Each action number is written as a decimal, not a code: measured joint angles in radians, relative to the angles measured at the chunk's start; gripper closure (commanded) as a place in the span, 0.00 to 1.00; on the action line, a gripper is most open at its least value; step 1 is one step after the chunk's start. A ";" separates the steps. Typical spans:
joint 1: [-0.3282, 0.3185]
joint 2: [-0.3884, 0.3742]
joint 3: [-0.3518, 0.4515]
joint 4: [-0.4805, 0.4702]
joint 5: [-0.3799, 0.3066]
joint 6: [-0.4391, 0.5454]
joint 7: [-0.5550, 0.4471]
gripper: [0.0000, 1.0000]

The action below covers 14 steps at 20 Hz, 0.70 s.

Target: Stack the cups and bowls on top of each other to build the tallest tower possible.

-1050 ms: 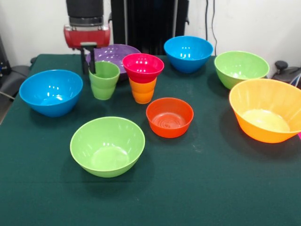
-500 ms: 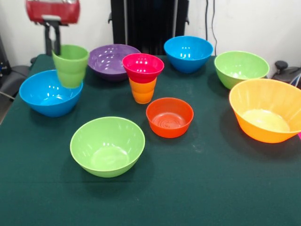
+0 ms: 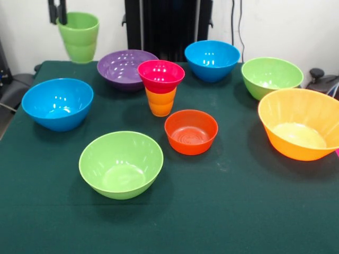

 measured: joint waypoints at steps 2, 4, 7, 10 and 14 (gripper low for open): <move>-0.007 -0.017 0.014 0.018 0.016 0.006 0.000 1.00; -0.029 -0.061 0.056 0.065 0.058 0.012 0.000 1.00; -0.051 -0.116 0.110 0.122 0.104 0.013 0.000 1.00; -0.055 -0.135 0.133 0.142 0.111 0.013 0.000 1.00; -0.054 -0.145 0.157 0.161 0.110 0.013 0.000 1.00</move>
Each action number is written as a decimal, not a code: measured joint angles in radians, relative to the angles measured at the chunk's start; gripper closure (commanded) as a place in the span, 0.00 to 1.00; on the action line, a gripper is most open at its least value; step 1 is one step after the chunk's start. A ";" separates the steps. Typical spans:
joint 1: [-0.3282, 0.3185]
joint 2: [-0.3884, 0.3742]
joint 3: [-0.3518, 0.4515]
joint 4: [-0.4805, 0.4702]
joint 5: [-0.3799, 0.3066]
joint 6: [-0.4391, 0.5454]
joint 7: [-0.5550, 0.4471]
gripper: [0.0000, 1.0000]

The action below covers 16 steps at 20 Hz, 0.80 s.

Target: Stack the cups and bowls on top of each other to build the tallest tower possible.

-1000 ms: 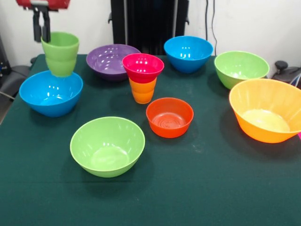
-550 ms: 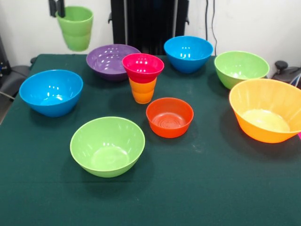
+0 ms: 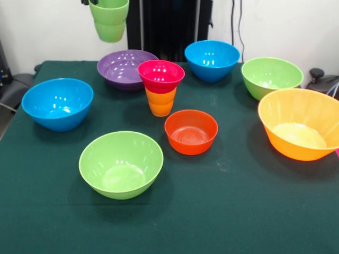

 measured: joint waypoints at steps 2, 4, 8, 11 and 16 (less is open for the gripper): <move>0.001 0.000 0.003 0.001 0.000 0.000 0.000 1.00; 0.004 0.002 0.003 0.000 -0.004 0.000 0.000 1.00; 0.015 0.014 0.003 0.000 -0.021 0.000 0.000 1.00; 0.027 0.031 0.002 0.000 -0.037 0.000 0.000 1.00; 0.049 0.049 0.002 0.000 -0.056 0.000 0.000 1.00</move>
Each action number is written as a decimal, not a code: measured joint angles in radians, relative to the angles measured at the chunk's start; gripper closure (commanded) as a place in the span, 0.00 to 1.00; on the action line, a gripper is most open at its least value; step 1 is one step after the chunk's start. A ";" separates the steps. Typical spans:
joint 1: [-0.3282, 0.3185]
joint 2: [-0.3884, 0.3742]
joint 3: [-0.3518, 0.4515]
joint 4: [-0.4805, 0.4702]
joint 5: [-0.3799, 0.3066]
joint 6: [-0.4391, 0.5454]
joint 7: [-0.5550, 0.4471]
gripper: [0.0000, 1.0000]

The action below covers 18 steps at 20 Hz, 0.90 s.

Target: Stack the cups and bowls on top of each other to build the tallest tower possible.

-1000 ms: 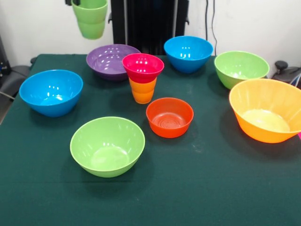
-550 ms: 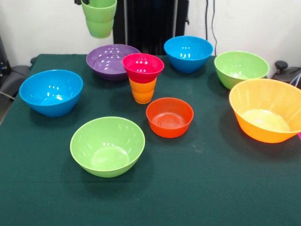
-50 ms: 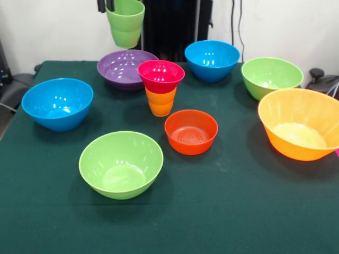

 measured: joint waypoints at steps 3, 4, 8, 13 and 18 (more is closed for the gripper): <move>0.006 0.000 0.000 0.000 -0.003 0.000 0.000 1.00; 0.010 0.000 0.000 0.000 -0.003 0.000 0.000 1.00; 0.018 -0.001 0.000 0.000 -0.003 0.000 0.000 1.00; 0.029 -0.002 -0.006 0.000 -0.005 0.000 0.000 1.00; 0.048 -0.002 -0.018 0.000 -0.005 0.000 0.000 1.00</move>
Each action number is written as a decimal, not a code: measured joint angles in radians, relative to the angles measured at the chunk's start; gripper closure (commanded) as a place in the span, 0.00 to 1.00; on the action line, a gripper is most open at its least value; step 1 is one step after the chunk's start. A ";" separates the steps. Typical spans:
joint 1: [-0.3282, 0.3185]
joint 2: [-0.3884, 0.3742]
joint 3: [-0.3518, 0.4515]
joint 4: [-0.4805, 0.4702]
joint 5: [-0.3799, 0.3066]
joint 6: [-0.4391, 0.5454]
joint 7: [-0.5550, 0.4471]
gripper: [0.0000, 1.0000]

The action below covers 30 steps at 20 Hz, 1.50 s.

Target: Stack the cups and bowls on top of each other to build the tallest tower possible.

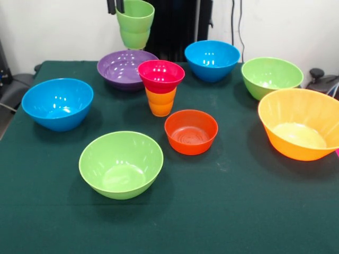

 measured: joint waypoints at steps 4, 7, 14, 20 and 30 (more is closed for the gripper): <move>0.020 0.000 -0.009 0.001 0.000 0.000 0.000 1.00; 0.032 0.000 -0.015 0.002 0.000 0.000 0.000 1.00; 0.069 0.000 -0.039 0.009 -0.018 0.000 0.000 1.00; 0.083 0.000 -0.070 0.029 -0.030 -0.002 0.000 1.00; 0.119 -0.001 -0.121 0.061 -0.055 -0.049 0.000 1.00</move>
